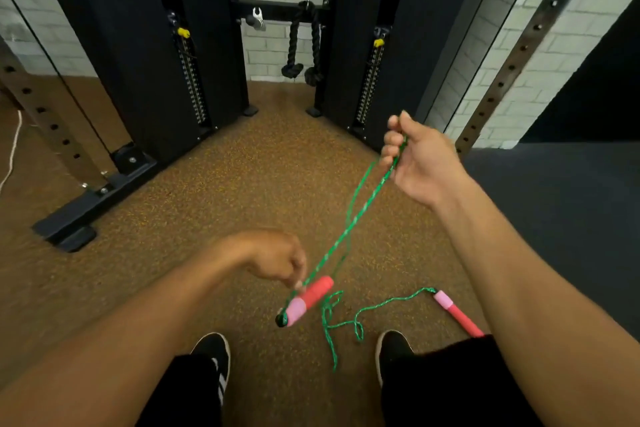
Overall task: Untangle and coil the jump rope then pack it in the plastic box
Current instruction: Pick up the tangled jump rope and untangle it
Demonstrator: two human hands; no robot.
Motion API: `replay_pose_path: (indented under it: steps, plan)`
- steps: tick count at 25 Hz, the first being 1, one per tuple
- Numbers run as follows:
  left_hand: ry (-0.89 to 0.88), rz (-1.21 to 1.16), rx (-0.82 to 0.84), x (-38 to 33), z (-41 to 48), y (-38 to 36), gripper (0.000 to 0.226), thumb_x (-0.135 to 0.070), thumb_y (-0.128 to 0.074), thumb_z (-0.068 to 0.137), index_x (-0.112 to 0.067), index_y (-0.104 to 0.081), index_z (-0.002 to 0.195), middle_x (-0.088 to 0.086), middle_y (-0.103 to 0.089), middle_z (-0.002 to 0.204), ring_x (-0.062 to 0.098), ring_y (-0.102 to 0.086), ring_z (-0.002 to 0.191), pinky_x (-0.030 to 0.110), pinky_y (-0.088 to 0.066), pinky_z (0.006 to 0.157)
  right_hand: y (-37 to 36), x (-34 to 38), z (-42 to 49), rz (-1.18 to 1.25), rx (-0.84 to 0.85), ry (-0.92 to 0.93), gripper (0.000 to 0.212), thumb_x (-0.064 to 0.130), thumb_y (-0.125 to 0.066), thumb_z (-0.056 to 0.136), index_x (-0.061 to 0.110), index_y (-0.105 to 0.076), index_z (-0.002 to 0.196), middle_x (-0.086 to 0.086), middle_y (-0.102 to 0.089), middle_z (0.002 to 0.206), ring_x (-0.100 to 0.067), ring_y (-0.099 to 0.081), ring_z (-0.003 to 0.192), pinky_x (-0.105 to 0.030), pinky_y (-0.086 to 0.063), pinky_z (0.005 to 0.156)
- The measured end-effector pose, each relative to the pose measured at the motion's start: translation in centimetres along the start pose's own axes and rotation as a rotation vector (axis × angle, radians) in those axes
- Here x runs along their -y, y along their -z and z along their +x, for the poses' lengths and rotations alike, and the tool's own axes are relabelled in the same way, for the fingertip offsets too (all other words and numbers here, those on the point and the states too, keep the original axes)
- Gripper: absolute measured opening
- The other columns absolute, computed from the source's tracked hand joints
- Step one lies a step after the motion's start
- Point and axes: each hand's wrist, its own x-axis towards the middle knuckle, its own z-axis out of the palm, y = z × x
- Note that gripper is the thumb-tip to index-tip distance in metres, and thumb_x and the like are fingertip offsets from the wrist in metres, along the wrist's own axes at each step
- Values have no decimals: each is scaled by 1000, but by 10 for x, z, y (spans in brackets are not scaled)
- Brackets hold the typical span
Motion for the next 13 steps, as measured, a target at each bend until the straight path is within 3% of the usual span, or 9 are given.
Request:
replay_pose_path:
  steps: [1,3,5,6,8,11,13]
  plan:
    - [43,57,-43,9,2,-3,34,-20,-68,91,-10,-64,123,7,-70,117,19,-63,100,30,-47,85,1,-1,-1,-54,74,0,31,34,-42,106,21,-58,83,7,-43,62,-7,-42,52,-21,-41,51]
    - [-7,-274,-287,2,2,4,53,-33,-72,87,-18,-56,135,-5,-62,124,16,-61,112,30,-48,94,-6,-12,-8,-141,235,-30,29,32,-42,106,20,-56,83,6,-40,62,-8,-39,52,-23,-43,56]
    - [-224,-697,-530,-21,3,23,39,-37,-72,85,-23,-63,120,-8,-64,112,9,-63,101,29,-47,91,-24,-21,-14,-200,330,-27,28,30,-43,106,17,-56,85,3,-40,63,-10,-39,54,-24,-45,57]
    - [-306,-854,-562,-32,6,33,26,-37,-72,84,-25,-67,106,-8,-64,99,9,-62,93,31,-47,89,-31,-23,-15,-222,348,-14,27,29,-44,105,15,-56,86,1,-41,63,-11,-40,55,-24,-45,54]
    - [-414,-1160,-431,-46,8,47,16,-41,-68,82,-25,-69,83,-6,-63,82,12,-60,82,40,-44,91,-37,-21,-18,-282,372,18,28,28,-46,105,14,-56,83,1,-40,61,-11,-37,52,-25,-38,49]
    - [-411,-1418,-267,-46,12,63,56,-61,-52,82,-7,-58,97,4,-68,74,20,-66,77,39,-50,86,-33,-18,-25,-368,443,-6,30,30,-43,106,17,-53,80,6,-32,54,-5,-25,42,-24,-19,46]
    - [-328,-1398,-326,-49,15,68,54,-57,-50,92,-4,-59,97,7,-68,69,19,-71,67,34,-57,74,-29,-23,-32,-459,506,-51,31,35,-43,105,19,-55,82,7,-32,54,-4,-22,41,-21,-16,43]
